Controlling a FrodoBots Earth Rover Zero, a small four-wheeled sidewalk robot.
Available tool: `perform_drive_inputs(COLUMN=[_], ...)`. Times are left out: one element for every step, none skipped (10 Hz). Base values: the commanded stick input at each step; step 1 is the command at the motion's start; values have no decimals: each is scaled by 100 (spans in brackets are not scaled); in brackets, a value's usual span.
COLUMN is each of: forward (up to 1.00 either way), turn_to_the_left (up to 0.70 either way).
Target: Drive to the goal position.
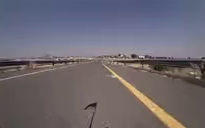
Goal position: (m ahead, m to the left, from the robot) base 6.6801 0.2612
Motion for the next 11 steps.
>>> perform_drive_inputs(forward=[100, 100, 100, 100, 100, 100, 100, 100, 100, 100, 100], turn_to_the_left=[-1, -1, -1, -1, -1, -1, -1, -1, -1, -1, -1])
